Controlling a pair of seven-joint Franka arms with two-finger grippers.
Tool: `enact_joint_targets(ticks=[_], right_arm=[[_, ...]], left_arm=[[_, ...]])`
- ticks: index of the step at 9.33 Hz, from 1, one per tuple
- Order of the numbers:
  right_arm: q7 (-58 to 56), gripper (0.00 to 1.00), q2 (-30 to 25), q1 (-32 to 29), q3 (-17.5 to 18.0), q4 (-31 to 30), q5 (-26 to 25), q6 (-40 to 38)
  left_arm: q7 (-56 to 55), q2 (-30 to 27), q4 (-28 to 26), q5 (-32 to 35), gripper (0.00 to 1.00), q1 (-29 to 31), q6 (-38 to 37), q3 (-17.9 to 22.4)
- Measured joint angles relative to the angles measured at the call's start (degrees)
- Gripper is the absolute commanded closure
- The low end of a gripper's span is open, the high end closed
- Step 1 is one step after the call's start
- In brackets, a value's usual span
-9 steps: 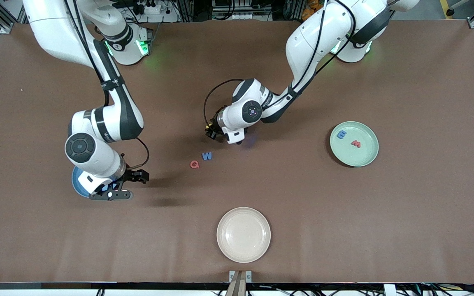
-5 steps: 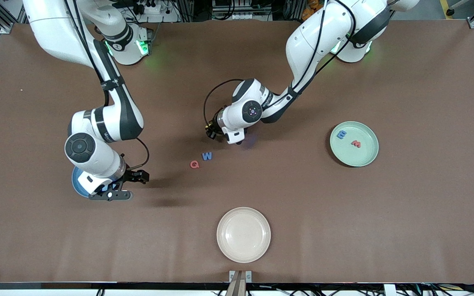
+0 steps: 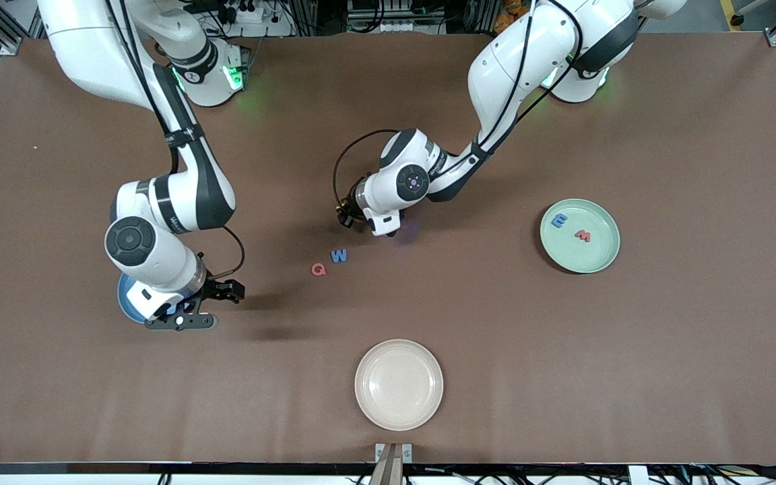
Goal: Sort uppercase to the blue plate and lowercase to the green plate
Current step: 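Grasp the yellow h with the left gripper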
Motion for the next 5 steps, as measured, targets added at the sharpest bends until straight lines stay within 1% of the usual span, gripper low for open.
enact_joint_targets(ticks=[1,2,4,5], right_arm=[[0.00,0.00,0.00,0.04,0.01,0.03,0.00,0.00],[0.00,0.00,0.00,0.14,0.03,0.04,0.02,0.00],[0.06,0.00,0.08,0.56,0.05,0.08,0.04,0.00],[0.14,0.00,0.14,0.77,0.06,0.23,0.04,0.00]], left_arm=[[0.00,-0.07,0.03,0.22,0.94,0.08,-0.40,0.08],[0.13,-0.35,0.08,1.39,0.99,0.36,-1.76,0.31],[0.19,-1.05,0.61,3.59,1.00,1.41,-7.04,1.01],[0.32,-1.27,1.65,4.41,1.00,2.05,-11.13,1.84]])
